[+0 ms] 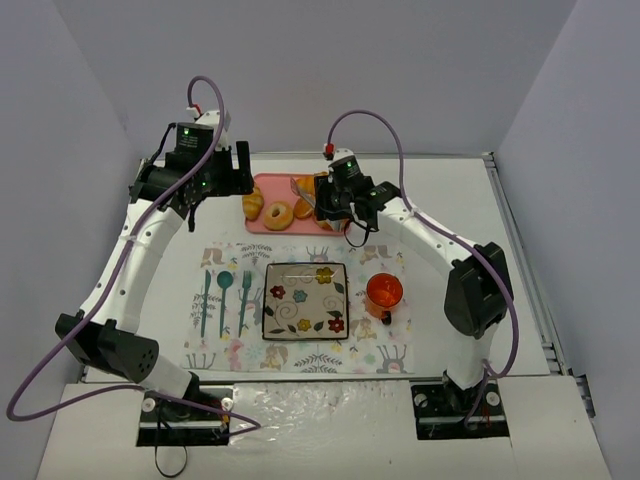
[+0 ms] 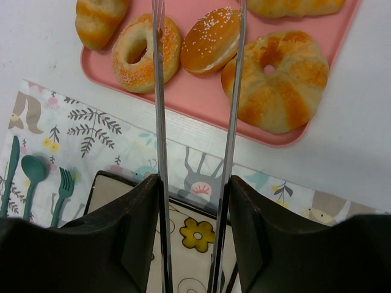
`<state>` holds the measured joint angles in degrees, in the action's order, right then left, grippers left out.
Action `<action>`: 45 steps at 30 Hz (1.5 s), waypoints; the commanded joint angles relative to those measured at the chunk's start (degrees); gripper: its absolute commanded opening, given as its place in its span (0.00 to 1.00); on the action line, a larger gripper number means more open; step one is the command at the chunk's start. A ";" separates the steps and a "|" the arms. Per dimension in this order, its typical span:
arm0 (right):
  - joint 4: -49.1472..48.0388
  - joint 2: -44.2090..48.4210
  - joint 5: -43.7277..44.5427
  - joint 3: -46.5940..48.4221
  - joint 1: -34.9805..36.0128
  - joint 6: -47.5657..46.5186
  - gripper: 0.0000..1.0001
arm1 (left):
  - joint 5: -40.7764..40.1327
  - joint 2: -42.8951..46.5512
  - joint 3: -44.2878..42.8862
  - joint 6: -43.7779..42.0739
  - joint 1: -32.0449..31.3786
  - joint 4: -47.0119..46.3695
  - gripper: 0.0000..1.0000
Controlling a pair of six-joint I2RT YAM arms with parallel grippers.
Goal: Place the bread
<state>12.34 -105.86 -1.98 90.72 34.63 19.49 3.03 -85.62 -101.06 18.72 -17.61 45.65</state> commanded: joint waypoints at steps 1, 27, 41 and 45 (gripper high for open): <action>0.58 -0.13 1.10 -0.45 0.70 0.20 0.68 | 0.22 0.46 -2.66 0.79 0.20 0.14 0.75; 2.16 -4.96 5.05 -1.60 2.02 -0.68 0.68 | 0.22 -1.39 -2.74 0.79 0.12 0.23 0.76; 2.34 -1.54 4.17 -1.33 2.02 -0.59 0.34 | 0.58 -1.30 -2.66 0.79 0.12 0.32 0.76; 2.60 2.05 4.70 -1.77 2.11 -0.59 0.33 | 0.84 -1.12 -2.74 0.79 0.03 0.32 0.76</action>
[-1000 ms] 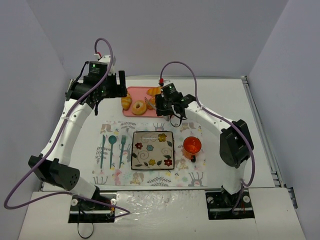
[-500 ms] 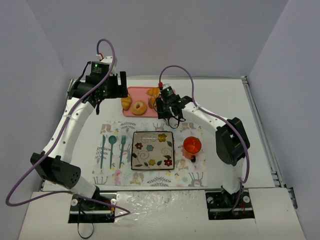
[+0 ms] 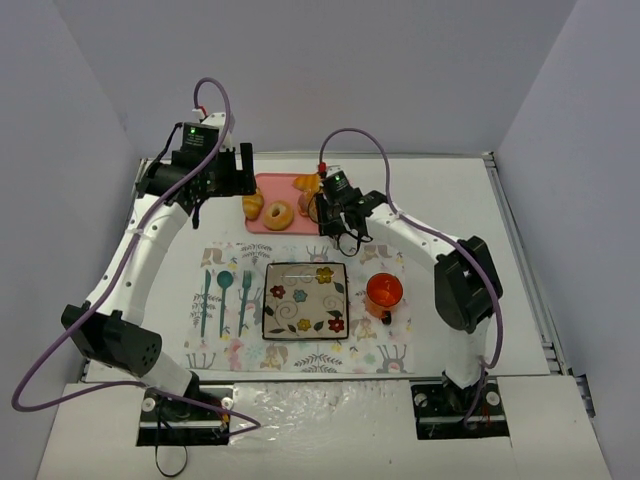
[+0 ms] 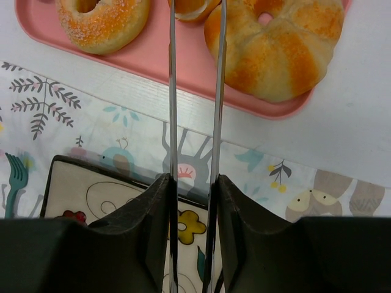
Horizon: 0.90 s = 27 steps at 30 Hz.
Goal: Place the bread
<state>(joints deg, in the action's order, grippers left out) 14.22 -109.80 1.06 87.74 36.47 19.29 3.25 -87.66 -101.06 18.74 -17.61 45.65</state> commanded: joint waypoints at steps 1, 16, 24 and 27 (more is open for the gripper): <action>0.81 6.52 1.58 1.11 0.27 -0.48 0.34 | 0.62 1.00 -2.74 0.77 -0.06 0.32 0.76; 8.10 20.74 -10.71 -6.52 1.15 1.36 0.34 | -0.70 3.46 4.80 0.51 -1.38 1.02 0.76; 10.21 27.18 -15.82 -14.17 7.21 2.77 0.35 | 0.36 5.83 7.80 0.24 -1.38 -0.21 0.76; 10.83 28.76 -15.21 -17.77 9.67 3.74 0.35 | 0.80 6.62 8.51 0.24 -1.29 -0.65 0.76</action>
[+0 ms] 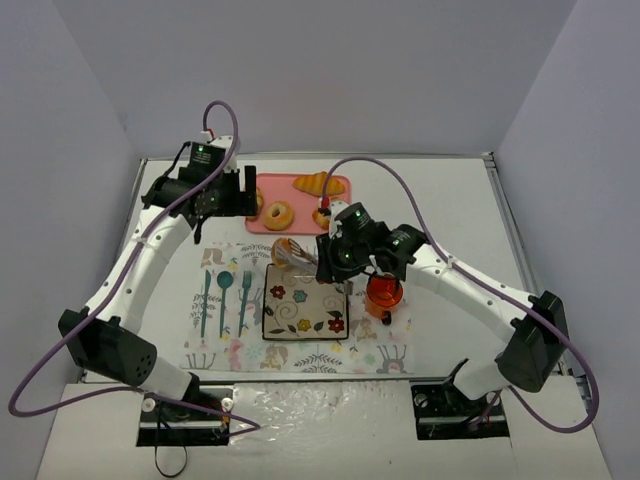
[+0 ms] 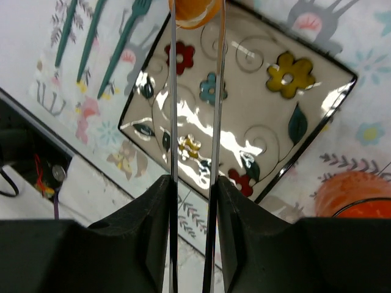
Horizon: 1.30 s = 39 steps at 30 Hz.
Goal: Place the bread
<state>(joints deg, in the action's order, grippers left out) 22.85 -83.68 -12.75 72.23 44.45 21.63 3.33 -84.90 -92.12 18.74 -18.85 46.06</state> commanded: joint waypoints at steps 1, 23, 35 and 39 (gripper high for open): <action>2.37 3.43 -0.79 -3.74 2.65 1.75 0.35 | 0.80 4.22 -0.17 0.24 -0.13 -1.24 0.76; 9.31 6.07 1.68 -6.40 7.50 2.46 0.58 | 1.06 4.40 0.27 0.33 -0.04 -1.33 0.76; 11.25 5.63 3.44 -3.41 7.94 1.75 0.66 | 0.89 4.31 0.36 0.24 -0.04 -1.42 0.76; 11.86 5.28 3.52 -1.66 8.02 1.40 0.68 | 0.89 4.13 0.27 0.24 -0.04 -1.41 0.76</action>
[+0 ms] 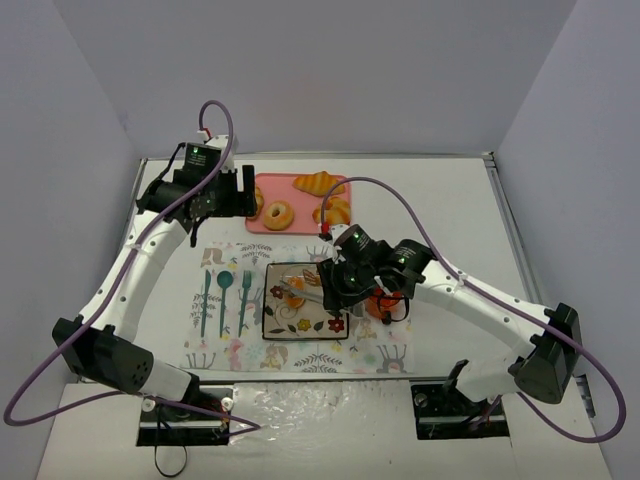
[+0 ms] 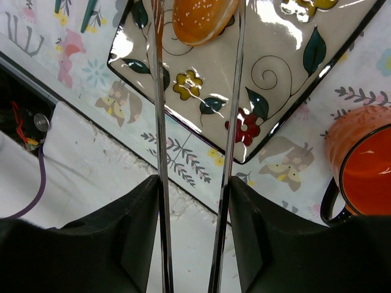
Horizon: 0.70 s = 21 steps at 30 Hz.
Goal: Place the bread
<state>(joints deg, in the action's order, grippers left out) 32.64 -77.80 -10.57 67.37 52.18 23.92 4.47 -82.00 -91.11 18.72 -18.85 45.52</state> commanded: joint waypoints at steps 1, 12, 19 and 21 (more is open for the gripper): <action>2.33 -0.60 1.86 3.46 0.20 -0.98 0.68 | -0.16 1.22 -0.74 0.26 -0.04 -0.78 0.76; 3.66 -2.96 8.37 10.75 -8.13 -2.12 0.69 | -0.25 1.31 -0.74 0.26 0.13 -0.78 0.76; -5.99 -8.24 12.68 15.15 -25.18 -3.27 0.68 | 0.36 0.79 -1.09 0.26 0.22 -0.78 0.76; -8.02 -10.52 13.81 15.59 -30.37 -2.48 0.68 | 0.63 0.79 -1.00 0.26 0.31 -0.87 0.76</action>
<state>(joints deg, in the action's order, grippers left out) 28.86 -86.06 -0.82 80.93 25.74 21.58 4.60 -82.04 -91.11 18.72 -18.83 45.52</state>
